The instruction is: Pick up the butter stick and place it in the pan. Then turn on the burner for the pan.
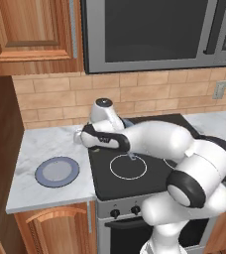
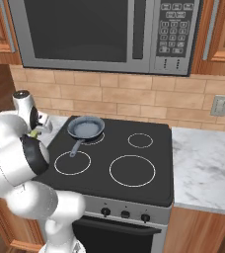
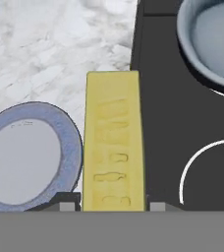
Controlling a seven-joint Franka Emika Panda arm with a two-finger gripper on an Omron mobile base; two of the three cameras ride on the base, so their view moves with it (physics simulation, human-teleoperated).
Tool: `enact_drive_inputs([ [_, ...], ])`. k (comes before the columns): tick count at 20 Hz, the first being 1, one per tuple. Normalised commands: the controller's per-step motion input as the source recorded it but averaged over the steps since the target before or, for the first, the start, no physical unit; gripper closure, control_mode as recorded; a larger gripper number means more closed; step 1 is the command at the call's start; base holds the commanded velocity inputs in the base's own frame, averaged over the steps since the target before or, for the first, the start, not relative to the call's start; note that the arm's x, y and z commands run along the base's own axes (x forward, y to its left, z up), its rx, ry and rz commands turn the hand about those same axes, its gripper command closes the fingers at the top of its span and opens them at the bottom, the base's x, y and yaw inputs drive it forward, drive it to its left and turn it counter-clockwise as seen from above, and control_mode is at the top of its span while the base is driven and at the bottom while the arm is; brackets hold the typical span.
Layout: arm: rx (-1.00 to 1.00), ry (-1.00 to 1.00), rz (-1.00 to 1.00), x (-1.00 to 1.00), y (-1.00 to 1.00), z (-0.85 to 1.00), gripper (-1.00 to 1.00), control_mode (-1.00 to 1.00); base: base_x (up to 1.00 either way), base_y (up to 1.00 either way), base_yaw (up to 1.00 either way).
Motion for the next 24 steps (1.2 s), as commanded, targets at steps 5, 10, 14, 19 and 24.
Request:
enact_drive_inputs([
  [5, 0.00, 0.00, 0.00, 0.00, -0.48, 0.35, 1.00, -1.00, 0.00, 0.00, 0.00],
  [10, 0.00, 0.01, 0.00, 0.08, -0.43, 0.14, 1.00, -1.00, 0.00, 0.00, 0.00],
  [14, 0.00, 0.00, 0.00, 0.30, -0.44, 0.00, 1.00, -1.00, 0.00, 0.00, 0.00],
  [19, 0.00, 0.00, 0.00, 0.42, -0.38, -0.01, 1.00, -1.00, 0.00, 0.00, 0.00],
  [24, 0.00, 0.00, 0.00, 0.34, -0.48, -0.11, 1.00, -1.00, 0.00, 0.00, 0.00],
])
